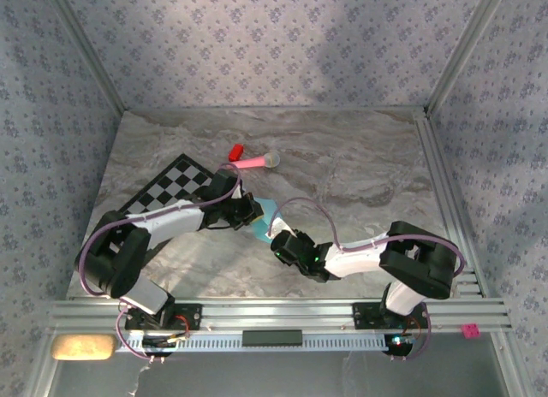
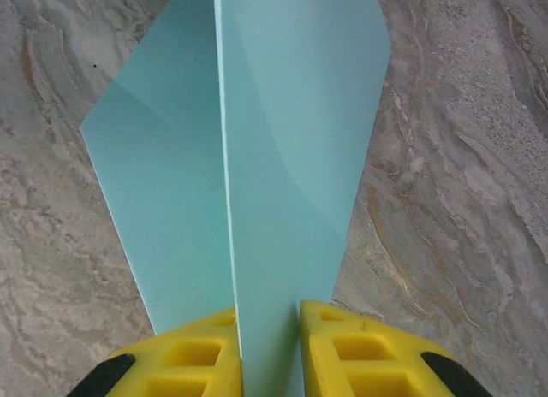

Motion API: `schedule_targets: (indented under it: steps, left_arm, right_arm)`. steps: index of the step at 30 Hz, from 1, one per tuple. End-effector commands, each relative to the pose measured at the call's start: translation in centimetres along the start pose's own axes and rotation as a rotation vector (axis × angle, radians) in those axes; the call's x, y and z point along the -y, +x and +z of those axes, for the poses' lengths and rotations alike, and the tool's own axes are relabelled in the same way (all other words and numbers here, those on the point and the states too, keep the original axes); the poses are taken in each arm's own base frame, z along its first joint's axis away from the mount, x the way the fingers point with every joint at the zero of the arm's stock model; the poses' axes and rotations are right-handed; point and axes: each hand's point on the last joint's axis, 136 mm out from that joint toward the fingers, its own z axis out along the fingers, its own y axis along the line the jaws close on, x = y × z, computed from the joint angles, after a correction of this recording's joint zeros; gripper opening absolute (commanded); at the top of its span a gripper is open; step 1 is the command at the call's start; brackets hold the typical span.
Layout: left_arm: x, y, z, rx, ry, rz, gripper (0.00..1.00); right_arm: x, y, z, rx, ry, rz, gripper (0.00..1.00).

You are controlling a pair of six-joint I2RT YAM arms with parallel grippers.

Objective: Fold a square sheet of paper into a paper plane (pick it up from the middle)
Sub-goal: Fourth fold the wing at the center of the table.

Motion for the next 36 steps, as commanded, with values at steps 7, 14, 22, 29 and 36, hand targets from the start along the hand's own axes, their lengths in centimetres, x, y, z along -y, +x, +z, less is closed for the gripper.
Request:
schedule_targets:
  steps: [7,14,22,29,36]
  left_arm:
    - [0.6,-0.3,0.0,-0.010,0.006,0.016,0.09]
    - [0.4,-0.3,0.0,-0.010,0.002,0.011,0.09]
    - [0.5,-0.3,-0.1,-0.006,0.004,0.009,0.09]
    - [0.6,-0.5,-0.3,0.007,0.005,0.014,0.17]
    - [-0.7,-1.0,-1.8,0.074,-0.063,0.000,0.42]
  right_arm:
    - [-0.2,-0.4,-0.5,0.003,-0.043,0.091,0.16]
    - [-0.5,-0.4,-0.4,-0.005,-0.064,0.108,0.16]
    - [-0.8,0.2,-0.1,-0.026,-0.078,0.124,0.05]
    - [-0.9,0.2,0.0,-0.023,-0.097,0.161,0.02]
    - [-1.5,0.2,0.4,-0.028,-0.167,0.246,0.02]
